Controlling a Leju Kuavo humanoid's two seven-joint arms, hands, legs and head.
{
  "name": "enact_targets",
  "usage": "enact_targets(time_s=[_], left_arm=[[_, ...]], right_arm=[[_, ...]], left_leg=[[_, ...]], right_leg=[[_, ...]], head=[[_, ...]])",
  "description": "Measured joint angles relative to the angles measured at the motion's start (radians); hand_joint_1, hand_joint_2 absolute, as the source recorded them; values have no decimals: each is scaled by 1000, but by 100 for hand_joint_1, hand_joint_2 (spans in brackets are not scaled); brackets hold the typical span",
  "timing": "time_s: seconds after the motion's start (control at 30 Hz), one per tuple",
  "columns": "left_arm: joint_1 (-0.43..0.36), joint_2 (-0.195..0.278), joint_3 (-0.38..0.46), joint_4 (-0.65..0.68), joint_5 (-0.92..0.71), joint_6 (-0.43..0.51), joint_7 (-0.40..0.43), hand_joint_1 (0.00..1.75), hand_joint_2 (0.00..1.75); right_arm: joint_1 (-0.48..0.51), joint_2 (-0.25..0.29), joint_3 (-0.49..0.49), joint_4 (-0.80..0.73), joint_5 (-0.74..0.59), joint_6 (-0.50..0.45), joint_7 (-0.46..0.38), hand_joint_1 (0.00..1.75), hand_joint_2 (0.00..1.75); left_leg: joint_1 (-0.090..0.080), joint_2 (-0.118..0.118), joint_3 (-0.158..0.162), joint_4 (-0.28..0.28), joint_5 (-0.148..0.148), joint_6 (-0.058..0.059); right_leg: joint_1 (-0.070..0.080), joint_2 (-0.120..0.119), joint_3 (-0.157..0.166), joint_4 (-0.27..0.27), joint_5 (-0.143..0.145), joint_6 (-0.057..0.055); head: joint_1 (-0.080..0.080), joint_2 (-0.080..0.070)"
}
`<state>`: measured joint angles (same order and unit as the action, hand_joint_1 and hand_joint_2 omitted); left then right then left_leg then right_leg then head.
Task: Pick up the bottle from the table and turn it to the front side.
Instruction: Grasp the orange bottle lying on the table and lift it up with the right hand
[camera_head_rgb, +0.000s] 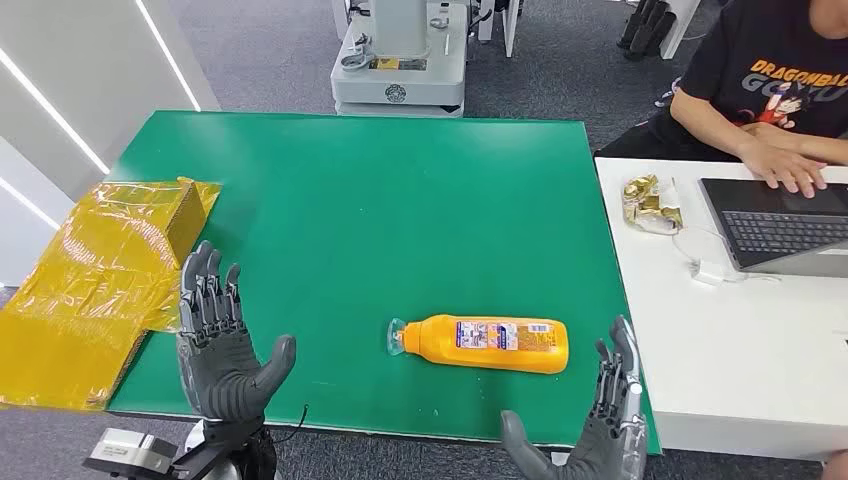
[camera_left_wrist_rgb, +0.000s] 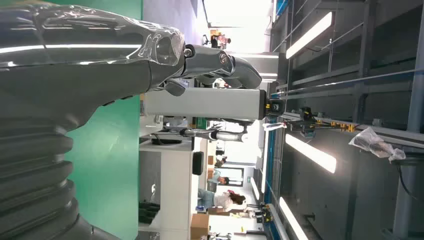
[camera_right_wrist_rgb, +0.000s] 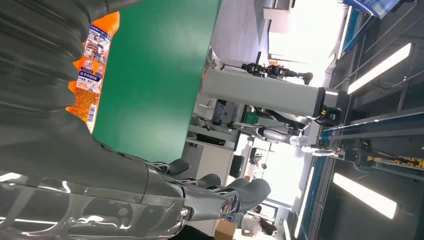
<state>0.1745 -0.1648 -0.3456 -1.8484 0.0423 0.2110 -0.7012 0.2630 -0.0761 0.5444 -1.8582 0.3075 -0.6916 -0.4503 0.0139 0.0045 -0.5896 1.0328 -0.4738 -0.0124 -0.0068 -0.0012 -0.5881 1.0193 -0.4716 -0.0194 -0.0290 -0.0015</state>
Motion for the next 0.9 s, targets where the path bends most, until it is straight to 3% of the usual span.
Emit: enact_targets(time_s=[0.17,0.47,0.6,0.77,0.9], left_arm=[[0,0,0,0,0,-2,0,0,175],[-9,0,0,6,-7,-15,0,0,175],[-25,0,0,17,-7,-33,0,0,175],[-43,0,0,28,-6,-53,0,0,175],[-54,0,0,33,-4,-64,0,0,175]], right_arm=[[-6,-1,0,-1,47,1,23,0,175],[-44,-25,-26,-12,355,85,139,0,175],[-79,-56,-64,-15,443,206,185,0,175],[-143,-118,-113,6,438,349,215,0,175],[-258,-199,-122,73,422,592,245,0,175]], left_leg=[[0,0,0,0,0,0],[0,0,0,0,0,0],[0,0,0,0,0,0],[0,0,0,1,0,0],[0,1,0,1,0,1]], right_leg=[[0,0,0,0,0,0],[0,0,0,0,0,0],[0,0,0,0,0,0],[0,0,1,0,1,1],[0,1,1,0,2,1]], head=[[0,0],[0,0],[0,0],[0,0],[0,0]])
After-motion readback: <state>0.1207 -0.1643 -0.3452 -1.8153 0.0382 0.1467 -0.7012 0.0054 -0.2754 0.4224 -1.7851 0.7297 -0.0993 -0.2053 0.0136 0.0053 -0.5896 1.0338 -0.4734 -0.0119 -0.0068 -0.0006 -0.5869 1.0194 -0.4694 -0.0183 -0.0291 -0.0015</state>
